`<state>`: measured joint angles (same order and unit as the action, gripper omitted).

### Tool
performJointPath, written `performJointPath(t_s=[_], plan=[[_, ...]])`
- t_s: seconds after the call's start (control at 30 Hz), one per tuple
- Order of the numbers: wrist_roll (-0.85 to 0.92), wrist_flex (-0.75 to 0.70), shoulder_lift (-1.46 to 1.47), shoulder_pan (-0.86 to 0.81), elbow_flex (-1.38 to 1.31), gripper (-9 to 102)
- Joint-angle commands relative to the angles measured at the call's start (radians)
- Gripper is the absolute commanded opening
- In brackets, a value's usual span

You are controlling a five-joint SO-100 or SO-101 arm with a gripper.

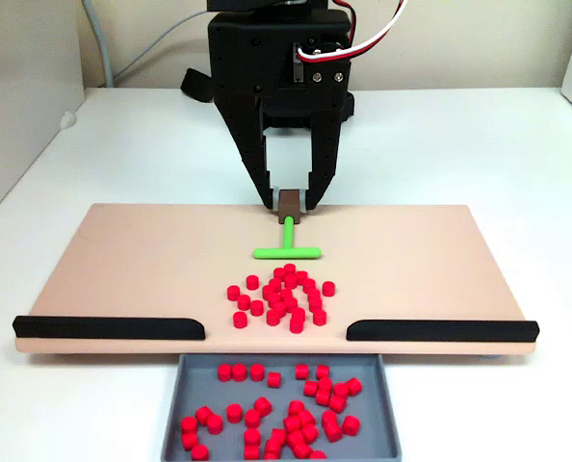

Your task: Gather the bottom side granules

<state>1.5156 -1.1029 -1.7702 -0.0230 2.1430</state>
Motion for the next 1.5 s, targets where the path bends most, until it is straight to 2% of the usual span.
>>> performJointPath(t_s=[0.0, 1.0, 1.3, 1.47], plan=[[0.006, 0.005, 0.014, -0.009, -0.020, 0], [-0.008, 0.005, 0.183, -0.012, -0.187, 0], [-0.044, -0.009, 0.127, 0.002, -0.187, 0], [-0.080, -0.077, 0.057, 0.017, -0.213, 0]])
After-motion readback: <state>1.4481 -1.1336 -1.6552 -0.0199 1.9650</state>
